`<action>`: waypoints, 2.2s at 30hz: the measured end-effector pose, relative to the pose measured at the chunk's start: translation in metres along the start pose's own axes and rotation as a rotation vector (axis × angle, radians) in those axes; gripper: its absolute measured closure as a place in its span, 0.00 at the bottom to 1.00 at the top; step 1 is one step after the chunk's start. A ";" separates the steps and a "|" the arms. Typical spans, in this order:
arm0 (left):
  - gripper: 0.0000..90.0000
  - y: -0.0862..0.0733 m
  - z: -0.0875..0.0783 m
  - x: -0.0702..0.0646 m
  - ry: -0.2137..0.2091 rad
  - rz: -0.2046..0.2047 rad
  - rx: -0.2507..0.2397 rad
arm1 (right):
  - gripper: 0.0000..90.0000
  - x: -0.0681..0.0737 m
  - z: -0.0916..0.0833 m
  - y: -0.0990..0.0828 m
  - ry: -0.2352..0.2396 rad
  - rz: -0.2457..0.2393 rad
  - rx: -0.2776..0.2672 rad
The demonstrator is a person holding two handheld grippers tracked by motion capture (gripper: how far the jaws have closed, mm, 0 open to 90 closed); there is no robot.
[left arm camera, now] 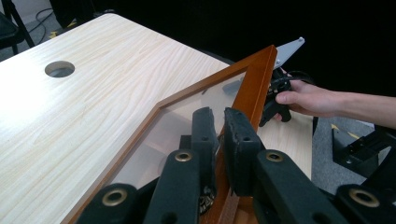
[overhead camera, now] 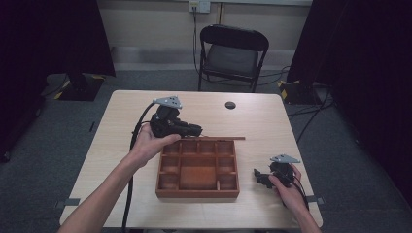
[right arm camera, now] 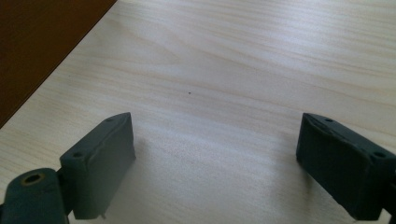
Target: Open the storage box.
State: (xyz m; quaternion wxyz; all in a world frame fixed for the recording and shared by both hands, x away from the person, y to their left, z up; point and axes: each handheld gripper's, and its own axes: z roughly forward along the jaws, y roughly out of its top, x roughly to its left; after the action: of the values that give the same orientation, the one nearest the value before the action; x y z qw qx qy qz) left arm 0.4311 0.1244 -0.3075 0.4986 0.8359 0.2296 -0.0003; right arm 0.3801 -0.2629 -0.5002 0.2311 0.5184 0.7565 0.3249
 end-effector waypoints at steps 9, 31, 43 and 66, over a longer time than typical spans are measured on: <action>0.92 0.001 -0.001 0.002 0.005 -0.004 -0.008 | 0.12 0.000 0.000 0.000 0.000 0.000 0.000; 0.92 0.008 -0.001 0.006 0.016 -0.008 -0.009 | 0.12 0.000 0.000 0.000 0.000 0.001 0.000; 0.93 0.011 -0.002 0.009 0.018 -0.017 -0.009 | 0.12 0.000 0.000 0.000 0.000 0.001 0.000; 0.94 0.012 -0.002 0.012 0.011 -0.011 -0.013 | 0.12 0.000 0.000 0.000 0.000 0.000 0.000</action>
State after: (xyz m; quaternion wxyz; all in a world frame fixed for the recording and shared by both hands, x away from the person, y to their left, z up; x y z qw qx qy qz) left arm 0.4456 0.1256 -0.2994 0.5030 0.8312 0.2366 0.0031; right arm 0.3802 -0.2628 -0.5002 0.2312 0.5185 0.7564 0.3249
